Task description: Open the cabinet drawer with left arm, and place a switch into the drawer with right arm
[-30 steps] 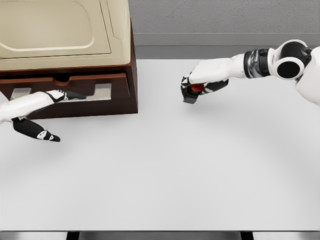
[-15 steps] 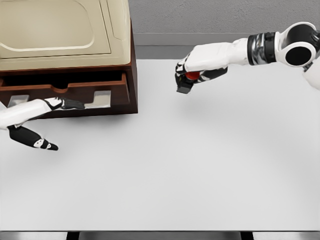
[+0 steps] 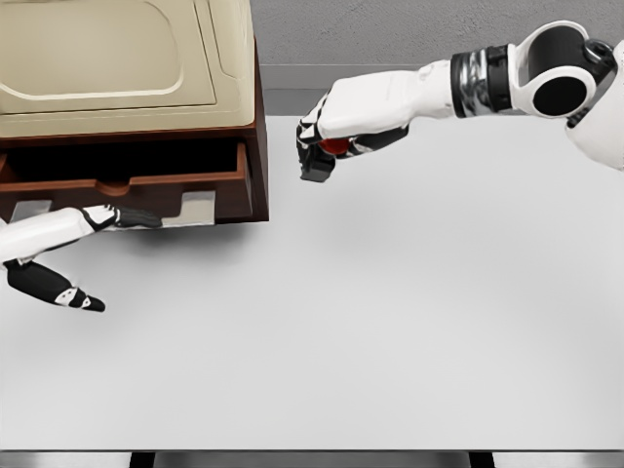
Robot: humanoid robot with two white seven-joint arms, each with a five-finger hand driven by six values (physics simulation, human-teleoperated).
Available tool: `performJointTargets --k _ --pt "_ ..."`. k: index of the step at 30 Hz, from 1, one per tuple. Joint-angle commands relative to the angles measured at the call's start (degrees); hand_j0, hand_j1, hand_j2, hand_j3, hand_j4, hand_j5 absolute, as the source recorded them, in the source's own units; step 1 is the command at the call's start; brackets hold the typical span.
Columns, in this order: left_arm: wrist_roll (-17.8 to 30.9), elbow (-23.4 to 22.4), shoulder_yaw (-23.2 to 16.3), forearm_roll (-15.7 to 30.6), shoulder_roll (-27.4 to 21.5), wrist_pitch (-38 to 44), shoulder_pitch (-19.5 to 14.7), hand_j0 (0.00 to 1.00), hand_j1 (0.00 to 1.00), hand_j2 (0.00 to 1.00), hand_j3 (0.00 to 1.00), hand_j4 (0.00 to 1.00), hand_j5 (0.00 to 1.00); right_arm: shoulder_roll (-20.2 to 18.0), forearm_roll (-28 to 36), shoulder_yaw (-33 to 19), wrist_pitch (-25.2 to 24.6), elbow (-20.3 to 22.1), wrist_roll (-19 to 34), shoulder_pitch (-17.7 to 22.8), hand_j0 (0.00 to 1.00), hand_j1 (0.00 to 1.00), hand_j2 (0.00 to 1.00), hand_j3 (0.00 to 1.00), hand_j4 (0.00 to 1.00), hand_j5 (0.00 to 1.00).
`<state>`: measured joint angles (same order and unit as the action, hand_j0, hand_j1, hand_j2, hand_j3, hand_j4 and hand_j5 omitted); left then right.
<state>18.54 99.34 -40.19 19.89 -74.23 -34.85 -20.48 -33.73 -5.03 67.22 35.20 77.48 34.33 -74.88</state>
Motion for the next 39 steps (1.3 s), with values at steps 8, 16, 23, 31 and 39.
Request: performJointTargets --k 8,16,23,31,39 --pt "0.3 0.6 0.1 1.6 -2.9 -0.1 1.2 1.0 1.0 1.0 1.0 1.0 1.0 4.9 0.6 0.0 -0.2 -0.4 0.6 -1.0 0.48 0.48 0.48 0.48 0.48 0.48" --pt "0.3 1.0 0.1 1.6 -4.4 -0.1 1.4 1.0 1.0 1.0 1.0 1.0 1.0 8.2 0.6 0.1 -0.2 -3.0 0.7 -2.2 0.49 0.49 0.49 0.49 0.49 0.49" --pt "0.2 1.2 0.2 1.9 -4.8 -0.1 1.8 1.0 1.0 1.0 1.0 1.0 1.0 12.0 0.8 0.1 -0.2 -3.9 0.7 -4.0 0.49 0.49 0.49 0.49 0.49 0.49" --pt "0.2 1.0 1.2 2.0 -4.6 -0.1 1.1 1.0 1.0 1.0 1.0 1.0 1.0 13.6 0.7 0.2 -0.2 -6.2 0.7 -4.8 0.49 0.49 0.49 0.49 0.49 0.49" --pt "0.3 0.8 1.0 3.0 -4.6 -0.1 1.1 1.0 1.0 1.0 1.0 1.0 1.0 17.3 0.6 0.2 -0.2 -11.4 0.7 -6.1 0.49 0.49 0.49 0.49 0.49 0.49"
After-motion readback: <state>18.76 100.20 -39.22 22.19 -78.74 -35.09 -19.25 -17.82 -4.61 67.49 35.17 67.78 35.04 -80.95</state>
